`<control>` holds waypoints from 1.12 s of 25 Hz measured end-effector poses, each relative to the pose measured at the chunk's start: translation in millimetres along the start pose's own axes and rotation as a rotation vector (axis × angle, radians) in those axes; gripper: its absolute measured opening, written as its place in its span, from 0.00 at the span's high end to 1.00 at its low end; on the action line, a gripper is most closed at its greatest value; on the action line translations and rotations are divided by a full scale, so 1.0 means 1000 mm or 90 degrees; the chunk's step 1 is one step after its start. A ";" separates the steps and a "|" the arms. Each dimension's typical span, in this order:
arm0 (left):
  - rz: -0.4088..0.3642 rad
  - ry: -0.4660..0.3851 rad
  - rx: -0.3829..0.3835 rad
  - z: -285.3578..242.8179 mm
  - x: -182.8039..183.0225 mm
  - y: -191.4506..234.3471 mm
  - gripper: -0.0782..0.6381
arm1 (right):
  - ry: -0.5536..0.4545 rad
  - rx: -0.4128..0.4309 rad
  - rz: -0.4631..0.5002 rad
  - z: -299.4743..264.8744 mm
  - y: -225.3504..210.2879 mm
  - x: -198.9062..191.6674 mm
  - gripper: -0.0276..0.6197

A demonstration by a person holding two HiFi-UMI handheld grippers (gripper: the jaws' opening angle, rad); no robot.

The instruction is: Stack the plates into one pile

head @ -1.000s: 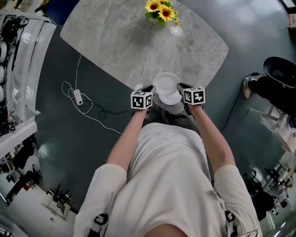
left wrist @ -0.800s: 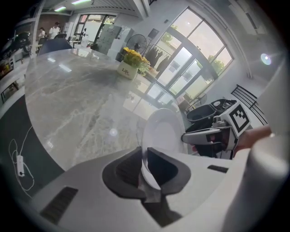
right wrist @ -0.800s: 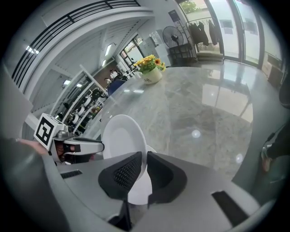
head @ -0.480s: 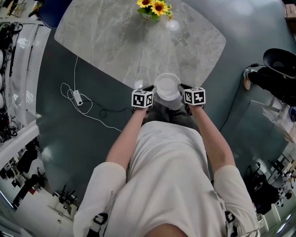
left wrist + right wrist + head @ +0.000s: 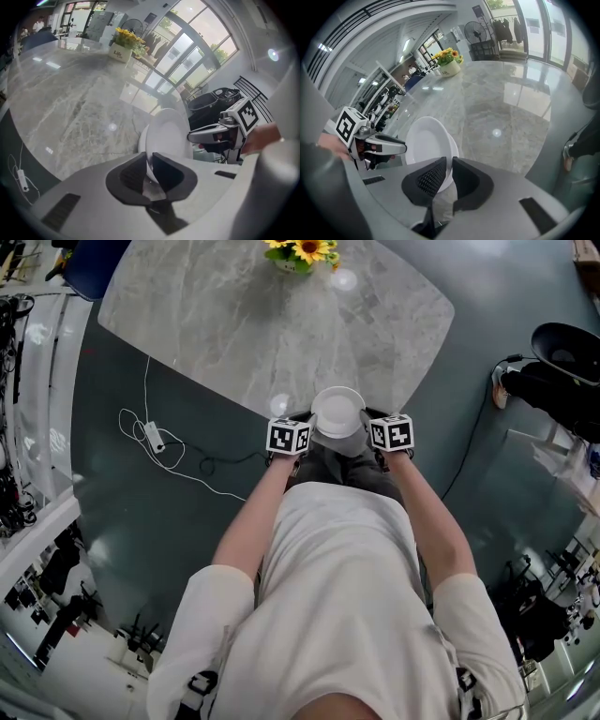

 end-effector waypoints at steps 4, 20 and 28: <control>-0.039 0.016 0.008 -0.002 0.000 0.001 0.82 | 0.010 -0.003 0.015 -0.004 -0.002 -0.004 0.86; -0.122 -0.003 0.076 -0.004 -0.004 -0.004 0.67 | 0.025 -0.002 0.156 -0.004 0.008 -0.009 0.73; -0.094 -0.097 0.089 0.025 0.009 -0.025 0.70 | -0.022 0.040 0.201 0.026 0.011 0.006 0.73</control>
Point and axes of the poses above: the fingertips, and each gripper's own axes: z backward along the fingers, y to its left, x out of its top, the point moved 1 cm from there along z, backward along the fingers, and after that the axes turned 9 degrees about -y, right-handed, at the moved point
